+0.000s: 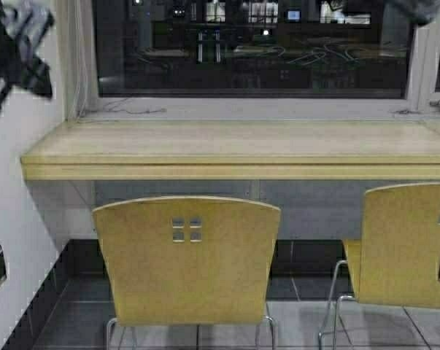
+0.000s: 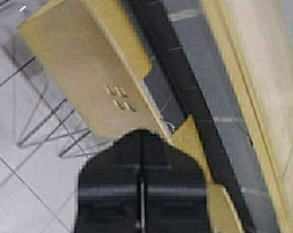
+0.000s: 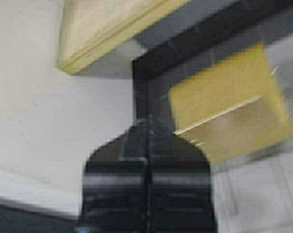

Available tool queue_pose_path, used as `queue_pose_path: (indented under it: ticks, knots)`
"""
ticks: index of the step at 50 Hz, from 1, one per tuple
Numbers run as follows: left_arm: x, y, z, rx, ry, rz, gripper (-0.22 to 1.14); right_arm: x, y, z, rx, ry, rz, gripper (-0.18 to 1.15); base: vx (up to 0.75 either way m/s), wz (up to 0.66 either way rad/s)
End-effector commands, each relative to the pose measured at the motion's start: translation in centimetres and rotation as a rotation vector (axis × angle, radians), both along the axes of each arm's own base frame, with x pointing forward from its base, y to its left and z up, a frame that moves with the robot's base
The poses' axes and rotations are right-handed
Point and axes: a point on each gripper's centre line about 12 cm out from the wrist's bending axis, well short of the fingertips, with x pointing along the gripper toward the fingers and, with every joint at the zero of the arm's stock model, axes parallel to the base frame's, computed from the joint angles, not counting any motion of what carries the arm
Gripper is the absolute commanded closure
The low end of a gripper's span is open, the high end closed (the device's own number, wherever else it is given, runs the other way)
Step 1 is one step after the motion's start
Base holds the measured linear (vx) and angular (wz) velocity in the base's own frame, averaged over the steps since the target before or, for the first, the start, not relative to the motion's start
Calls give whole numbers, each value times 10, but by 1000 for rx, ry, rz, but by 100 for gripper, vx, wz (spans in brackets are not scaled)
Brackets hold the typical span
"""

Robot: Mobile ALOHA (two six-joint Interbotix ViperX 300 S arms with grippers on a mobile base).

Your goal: Push the chairs under the table

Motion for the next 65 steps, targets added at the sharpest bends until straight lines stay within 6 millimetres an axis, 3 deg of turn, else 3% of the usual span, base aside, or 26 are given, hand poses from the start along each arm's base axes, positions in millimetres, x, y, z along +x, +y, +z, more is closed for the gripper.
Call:
queue_pose_path:
  ticks: [1, 8, 12, 25, 30, 45, 56, 65]
  knots:
    - [22, -22, -20, -6, 38, -19, 87, 31, 26, -23, 40, 67, 12, 84, 1, 2]
    - [37, -41, -42, -8, 95, -38, 86, 48, 43, -62, 93, 182, -14, 73, 1, 1]
    - [44, -52, -49, -15, 106, -48, 79, 53, 47, -78, 137, 236, -48, 65, 1, -1]
    - [56, -60, -63, -16, 133, -46, 17, 55, 39, -117, 250, 302, -182, 23, 1, 2]
    - [58, -60, -68, -25, 147, -28, 3, 56, 37, -127, 258, 310, -205, 12, 3, 9]
    - [74, -83, -74, -124, 155, 26, 2, 47, 30, -152, 351, 405, -340, 8, 5, 11]
    - [77, -101, -93, -175, 188, 67, 2, 39, 37, -180, 391, 603, -395, 8, 6, 10]
    - [81, -104, -104, -180, 193, 94, 2, 46, 38, -191, 406, 585, -428, 8, 8, 2]
